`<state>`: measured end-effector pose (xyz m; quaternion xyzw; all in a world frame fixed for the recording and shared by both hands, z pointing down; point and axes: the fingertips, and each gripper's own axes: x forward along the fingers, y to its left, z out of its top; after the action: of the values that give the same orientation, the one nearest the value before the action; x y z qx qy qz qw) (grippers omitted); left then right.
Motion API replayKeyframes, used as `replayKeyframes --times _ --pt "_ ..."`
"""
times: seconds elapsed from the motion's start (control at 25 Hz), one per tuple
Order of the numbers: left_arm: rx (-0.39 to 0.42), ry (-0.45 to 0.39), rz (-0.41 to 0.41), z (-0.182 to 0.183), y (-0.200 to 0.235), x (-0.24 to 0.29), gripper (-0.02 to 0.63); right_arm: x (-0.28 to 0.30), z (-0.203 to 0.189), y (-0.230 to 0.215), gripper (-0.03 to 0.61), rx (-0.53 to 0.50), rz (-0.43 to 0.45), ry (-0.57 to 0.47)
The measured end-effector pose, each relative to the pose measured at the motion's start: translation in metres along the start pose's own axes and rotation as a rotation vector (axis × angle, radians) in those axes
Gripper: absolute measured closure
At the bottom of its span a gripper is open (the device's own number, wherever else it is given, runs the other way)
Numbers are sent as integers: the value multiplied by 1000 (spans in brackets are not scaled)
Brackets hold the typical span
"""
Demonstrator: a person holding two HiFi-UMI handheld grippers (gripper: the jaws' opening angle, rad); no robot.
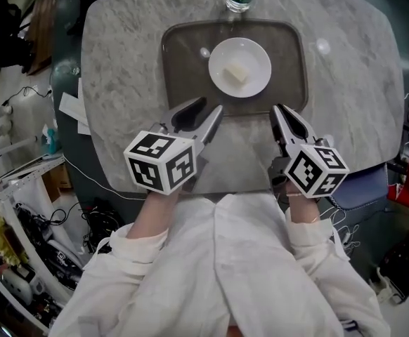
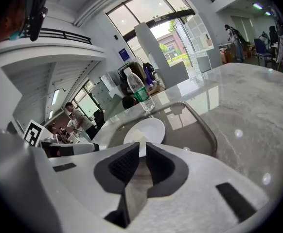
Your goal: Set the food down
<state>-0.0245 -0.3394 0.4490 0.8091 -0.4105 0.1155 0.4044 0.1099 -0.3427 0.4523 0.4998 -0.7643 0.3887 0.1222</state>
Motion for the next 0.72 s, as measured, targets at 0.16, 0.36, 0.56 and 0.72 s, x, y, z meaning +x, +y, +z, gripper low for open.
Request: replayKeyframes --times 0.16,0.36,0.56,0.72 --pt "47 -34 -39 -4 -21 -26 463 -26 -1 26 549 -35 21 -55" --pt "113 -83 -105 -8 -42 -64 489 -61 -4 65 560 -70 65 -128" --pt "153 -184 -163 -4 -63 -104 556 -96 -15 94 568 -92 94 -187" --pt "181 -227 -207 -7 -78 -130 568 -119 -20 113 571 -107 118 -227"
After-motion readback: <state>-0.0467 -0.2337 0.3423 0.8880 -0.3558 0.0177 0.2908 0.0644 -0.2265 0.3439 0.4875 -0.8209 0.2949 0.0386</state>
